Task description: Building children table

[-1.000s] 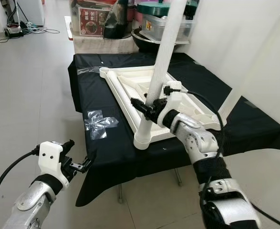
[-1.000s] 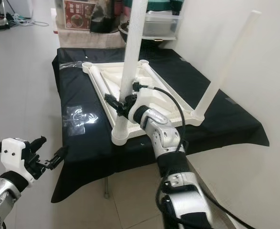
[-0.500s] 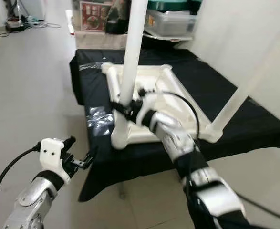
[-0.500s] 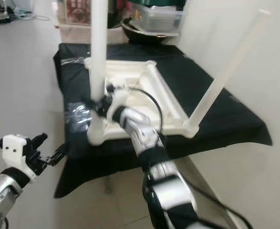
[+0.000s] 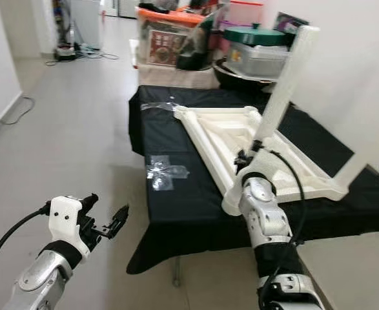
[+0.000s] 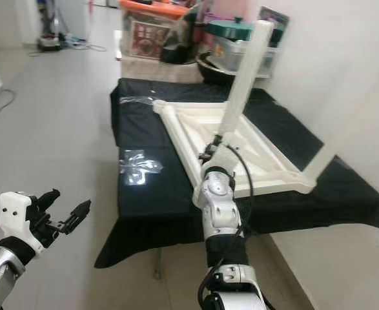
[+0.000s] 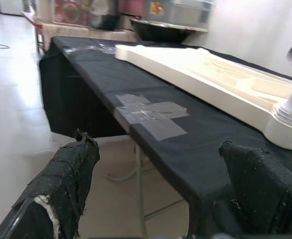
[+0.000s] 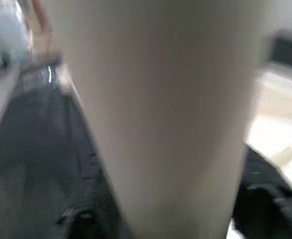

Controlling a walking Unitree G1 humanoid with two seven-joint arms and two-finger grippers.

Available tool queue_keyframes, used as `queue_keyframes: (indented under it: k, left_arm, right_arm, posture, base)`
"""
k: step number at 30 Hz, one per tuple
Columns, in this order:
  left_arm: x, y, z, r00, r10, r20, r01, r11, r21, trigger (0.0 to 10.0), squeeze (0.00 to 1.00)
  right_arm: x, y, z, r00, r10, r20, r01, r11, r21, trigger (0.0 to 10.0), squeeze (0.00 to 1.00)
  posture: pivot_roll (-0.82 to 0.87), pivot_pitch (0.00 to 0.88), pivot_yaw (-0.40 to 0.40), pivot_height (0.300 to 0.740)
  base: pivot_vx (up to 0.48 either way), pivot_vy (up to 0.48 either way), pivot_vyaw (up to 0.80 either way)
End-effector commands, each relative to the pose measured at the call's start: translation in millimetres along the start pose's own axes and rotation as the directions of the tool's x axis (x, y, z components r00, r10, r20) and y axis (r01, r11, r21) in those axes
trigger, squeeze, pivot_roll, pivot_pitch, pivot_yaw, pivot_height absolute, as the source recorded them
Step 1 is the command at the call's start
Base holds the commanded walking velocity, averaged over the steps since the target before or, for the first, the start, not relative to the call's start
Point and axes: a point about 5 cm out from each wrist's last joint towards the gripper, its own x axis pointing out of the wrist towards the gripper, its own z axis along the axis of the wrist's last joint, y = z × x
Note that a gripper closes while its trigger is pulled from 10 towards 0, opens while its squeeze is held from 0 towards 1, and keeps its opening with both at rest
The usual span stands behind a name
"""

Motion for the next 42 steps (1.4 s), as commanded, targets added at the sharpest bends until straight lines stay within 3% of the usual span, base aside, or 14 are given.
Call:
queue_keyframes:
  k: [1,2,5,17,19,21,26,28,31,37,39,40,41,42]
  left_arm:
    - [3.4,-5.0,1,1.000,-0.024,0.007,0.024,1.000,-0.007,10.0,0.00]
    - [4.1,-5.1,1,1.000,-0.024,0.008,0.024,1.000,-0.007,10.0,0.00]
    - [4.5,-4.9,1,1.000,-0.023,0.010,0.023,1.000,-0.009,10.0,0.00]
    - [6.5,-6.1,2,1.000,-0.016,0.019,0.016,1.000,-0.008,10.0,0.00]
    - [4.9,-6.8,2,1.000,-0.012,0.021,0.012,1.000,-0.009,10.0,0.00]
    - [4.1,-7.0,2,1.000,-0.011,0.021,0.011,1.000,-0.009,10.0,0.00]
    - [2.4,-6.7,3,1.000,-0.011,0.021,0.011,1.000,-0.010,10.0,0.00]
    - [2.1,-7.1,3,1.000,-0.021,0.021,0.021,1.000,-0.012,10.0,0.00]
    - [2.4,-7.8,4,0.999,-0.025,0.021,0.025,1.000,-0.013,10.0,0.00]
    - [2.2,-7.7,3,1.000,-0.023,0.020,0.023,1.000,-0.012,10.0,0.00]
    - [1.9,-6.6,3,1.000,-0.026,0.015,0.026,1.000,-0.010,10.0,0.00]
    - [1.9,-6.6,3,1.000,-0.026,0.015,0.026,1.000,-0.010,10.0,0.00]
    - [1.8,-6.3,2,1.000,-0.027,0.013,0.027,1.000,-0.009,10.0,0.00]
    - [2.3,-5.9,2,1.000,-0.026,0.014,0.027,1.000,-0.010,10.0,0.00]
  right_arm:
    - [4.7,21.4,16,0.961,0.269,0.061,-0.272,0.961,0.051,10.0,1.00]
    - [7.7,30.6,30,0.918,0.380,0.109,-0.389,0.919,0.068,10.0,1.00]
    - [8.9,42.5,61,0.770,0.603,0.210,-0.617,0.787,0.005,10.0,0.00]
    - [-13.6,60.0,59,0.316,0.946,0.067,-0.920,0.323,-0.222,8.5,0.00]
    - [-22.9,71.0,49,0.207,0.977,0.056,-0.954,0.215,-0.208,0.0,0.00]
    - [-24.6,73.6,46,0.189,0.980,0.067,-0.960,0.198,-0.197,0.0,0.00]
    - [-7.9,76.0,37,0.420,0.906,0.051,-0.877,0.419,-0.237,0.0,0.00]
    - [31.9,16.4,13,0.977,0.214,-0.016,-0.215,0.975,-0.052,0.0,0.00]
    - [29.4,-23.8,-9,0.971,-0.213,-0.104,0.210,0.977,-0.038,0.0,0.00]
    - [18.1,-22.8,-12,0.973,-0.225,-0.056,0.221,0.973,-0.061,0.0,0.00]
    - [6.9,8.9,-13,0.999,0.012,-0.042,-0.015,0.996,-0.083,10.0,0.00]
    - [6.9,8.9,-13,0.999,0.012,-0.042,-0.015,0.996,-0.083,10.0,0.00]
    - [4.6,20.2,-11,0.994,0.104,-0.036,-0.107,0.991,-0.085,10.0,1.00]
    - [3.6,43.1,3,0.931,0.364,0.000,-0.364,0.931,-0.014,10.0,1.00]
  posture:
    - [0.15,0.000,-0.134,0.740]
    - [0.15,0.000,-0.135,0.740]
    - [0.15,0.000,-0.139,0.740]
    - [0.18,0.000,-0.163,0.740]
    - [0.19,0.000,-0.164,0.740]
    - [0.19,0.000,-0.164,0.740]
    - [0.18,0.000,-0.157,0.740]
    - [0.16,0.000,-0.146,0.740]
    - [0.17,0.000,-0.145,0.740]
    - [0.16,0.000,-0.134,0.740]
    - [0.16,0.000,-0.131,0.740]
    - [0.16,0.000,-0.131,0.740]
    - [0.16,0.000,-0.131,0.740]
    - [0.15,0.000,-0.135,0.740]
  base:
    - [0.000,0.000,0.00]
    - [0.000,0.000,0.00]
    - [0.000,0.000,0.00]
    - [0.000,0.000,0.00]
    - [0.000,0.000,0.00]
    - [0.000,0.000,0.00]
    - [0.000,0.000,0.00]
    - [0.000,0.000,0.00]
    - [0.000,0.000,0.00]
    - [0.000,0.000,0.00]
    - [0.000,0.000,0.00]
    - [0.000,0.000,0.00]
    - [0.000,0.000,0.00]
    - [0.000,0.000,0.00]
